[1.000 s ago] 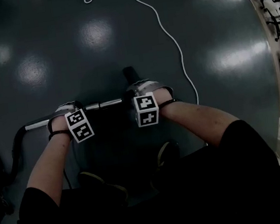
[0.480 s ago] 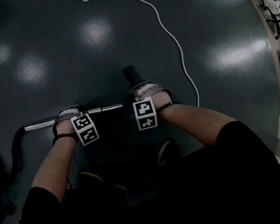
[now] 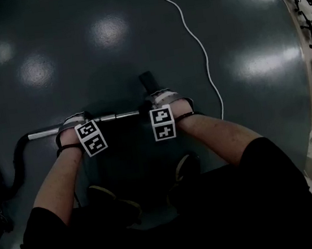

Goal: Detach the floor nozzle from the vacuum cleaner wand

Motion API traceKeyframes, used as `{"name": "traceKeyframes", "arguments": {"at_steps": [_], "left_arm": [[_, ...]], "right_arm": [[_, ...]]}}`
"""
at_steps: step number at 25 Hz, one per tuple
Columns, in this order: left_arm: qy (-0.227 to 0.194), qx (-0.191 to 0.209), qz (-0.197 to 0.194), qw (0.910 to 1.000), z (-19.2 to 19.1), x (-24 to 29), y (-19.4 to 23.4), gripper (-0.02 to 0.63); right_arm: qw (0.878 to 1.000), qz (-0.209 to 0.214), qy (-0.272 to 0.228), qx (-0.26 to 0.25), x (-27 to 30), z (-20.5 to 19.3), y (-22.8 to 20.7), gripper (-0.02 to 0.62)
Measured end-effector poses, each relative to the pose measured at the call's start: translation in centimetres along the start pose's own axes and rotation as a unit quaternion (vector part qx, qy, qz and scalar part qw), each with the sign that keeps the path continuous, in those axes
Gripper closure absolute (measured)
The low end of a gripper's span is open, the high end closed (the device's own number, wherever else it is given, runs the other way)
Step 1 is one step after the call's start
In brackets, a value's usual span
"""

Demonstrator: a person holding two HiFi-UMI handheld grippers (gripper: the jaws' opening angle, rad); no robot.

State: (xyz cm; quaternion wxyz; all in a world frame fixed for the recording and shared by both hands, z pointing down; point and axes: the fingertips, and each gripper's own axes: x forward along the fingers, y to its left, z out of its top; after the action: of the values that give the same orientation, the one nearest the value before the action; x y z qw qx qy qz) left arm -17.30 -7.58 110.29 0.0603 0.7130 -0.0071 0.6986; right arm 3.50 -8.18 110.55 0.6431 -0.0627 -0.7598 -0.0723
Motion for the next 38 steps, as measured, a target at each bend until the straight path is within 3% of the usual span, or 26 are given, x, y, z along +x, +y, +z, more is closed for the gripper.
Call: {"name": "traceKeyframes", "arguments": {"at_steps": [5, 9, 12, 15, 18, 21, 22, 24, 29, 31, 35, 38], "left_arm": [[-0.056, -0.083, 0.003, 0.995, -0.2, -6.1, -0.5, 0.351], [-0.108, -0.144, 0.013, 0.9836, -0.5, -15.9, -2.2, 0.353], [-0.132, -0.184, 0.026, 0.9736, -2.1, -24.3, -3.5, 0.358], [-0.163, -0.25, 0.051, 0.9531, -3.1, -33.4, -4.1, 0.361], [-0.191, -0.3, 0.088, 0.9306, -3.4, -42.7, -5.0, 0.377], [-0.22, -0.342, 0.132, 0.9038, -3.0, -52.5, -6.4, 0.385], [-0.231, -0.356, 0.146, 0.8937, -2.8, -55.9, -7.0, 0.389], [-0.254, -0.378, 0.177, 0.8723, -2.4, -62.3, -8.3, 0.394], [-0.321, -0.395, 0.259, 0.8208, -1.6, -73.8, -10.4, 0.402], [-0.353, -0.386, 0.268, 0.8093, -1.2, -77.0, -11.9, 0.412], [-0.418, -0.34, 0.27, 0.7976, 0.1, -81.9, -16.2, 0.416], [-0.475, -0.302, 0.266, 0.783, 1.9, -85.0, -20.1, 0.43]], "right_arm": [[0.999, -0.015, -0.014, 0.041, -4.8, 0.6, -1.1, 0.311], [0.993, -0.015, -0.036, 0.115, -13.0, 1.2, -0.5, 0.311], [0.98, -0.012, -0.061, 0.187, -21.3, 1.8, 0.9, 0.311], [0.95, -0.029, -0.086, 0.3, -30.3, 1.7, 1.3, 0.313], [0.899, -0.05, -0.123, 0.417, -39.4, 2.1, 2.1, 0.313], [0.853, -0.054, -0.166, 0.492, -48.4, 4.1, 3.9, 0.313], [0.844, -0.049, -0.181, 0.503, -51.4, 5.1, 4.8, 0.313], [0.838, -0.04, -0.21, 0.502, -56.8, 7.2, 6.3, 0.313], [0.857, -0.061, -0.257, 0.441, -66.4, 10.8, 8.2, 0.315], [0.853, -0.086, -0.271, 0.437, -70.0, 12.0, 8.9, 0.32], [0.837, -0.147, -0.304, 0.431, -77.1, 15.7, 10.6, 0.321], [0.806, -0.197, -0.337, 0.445, -81.9, 17.5, 12.9, 0.324]]}}
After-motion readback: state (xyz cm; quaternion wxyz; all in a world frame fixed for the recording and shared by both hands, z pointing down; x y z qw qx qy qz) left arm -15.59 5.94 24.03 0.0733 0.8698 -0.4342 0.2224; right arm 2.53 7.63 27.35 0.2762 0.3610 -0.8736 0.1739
